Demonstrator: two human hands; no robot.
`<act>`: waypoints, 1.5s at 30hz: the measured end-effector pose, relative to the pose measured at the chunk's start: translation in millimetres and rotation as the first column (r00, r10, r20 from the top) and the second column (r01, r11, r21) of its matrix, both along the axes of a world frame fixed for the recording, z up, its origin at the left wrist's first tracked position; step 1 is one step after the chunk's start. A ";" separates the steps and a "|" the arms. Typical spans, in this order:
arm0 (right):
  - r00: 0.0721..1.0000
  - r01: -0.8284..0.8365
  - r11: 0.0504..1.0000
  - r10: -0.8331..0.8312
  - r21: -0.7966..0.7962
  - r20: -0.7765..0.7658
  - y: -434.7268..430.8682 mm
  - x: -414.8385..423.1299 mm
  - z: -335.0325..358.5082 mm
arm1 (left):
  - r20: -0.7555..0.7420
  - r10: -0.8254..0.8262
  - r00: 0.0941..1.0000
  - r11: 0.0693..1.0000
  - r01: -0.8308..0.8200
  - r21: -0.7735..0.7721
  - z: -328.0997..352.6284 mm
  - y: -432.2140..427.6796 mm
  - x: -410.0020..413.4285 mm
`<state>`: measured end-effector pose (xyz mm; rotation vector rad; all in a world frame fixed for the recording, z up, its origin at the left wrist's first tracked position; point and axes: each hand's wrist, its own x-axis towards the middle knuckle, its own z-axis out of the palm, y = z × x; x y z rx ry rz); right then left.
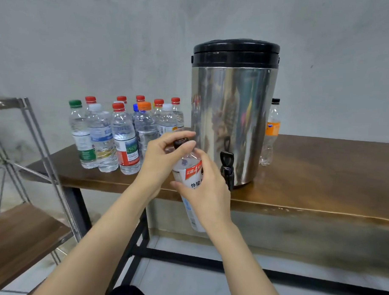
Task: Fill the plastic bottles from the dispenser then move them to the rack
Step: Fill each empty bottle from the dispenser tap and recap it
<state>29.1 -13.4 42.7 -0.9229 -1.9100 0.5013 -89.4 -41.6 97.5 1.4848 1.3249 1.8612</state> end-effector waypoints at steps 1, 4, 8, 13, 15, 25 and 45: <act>1.000 -0.002 1.000 0.002 -0.003 0.015 0.5 -3.5 -3.3 | -0.059 0.021 0.998 1.000 -0.022 -0.014 -3.9 -1.1 -4.4; 0.998 -0.006 0.999 0.008 -0.036 0.055 2.2 -9.0 -13.4 | -0.133 -0.027 0.991 0.997 0.017 -0.080 -16.8 -6.7 -16.6; 0.994 0.002 0.999 0.004 -0.048 0.110 3.0 -19.0 -22.8 | -0.010 0.027 1.000 0.993 -0.028 -0.112 -26.6 -13.2 -28.0; 0.978 -0.013 0.998 0.026 -0.064 0.208 0.7 -33.6 -31.1 | 0.143 0.233 0.962 0.970 -0.220 -0.099 -35.9 -10.3 -45.8; 0.979 -0.012 0.997 0.027 -0.074 0.204 1.6 -36.1 -33.4 | 0.198 0.277 0.940 0.960 -0.266 -0.084 -39.5 -6.9 -55.7; 0.989 -0.012 0.988 0.034 -0.151 0.147 10.7 -30.5 -49.9 | 0.109 0.458 0.882 0.866 -0.415 -0.278 -91.7 30.1 -114.3; 0.992 -0.064 0.970 0.037 -0.234 -0.121 15.7 6.2 -61.2 | -0.548 0.372 0.749 0.811 -0.549 -0.200 -135.2 69.8 -107.9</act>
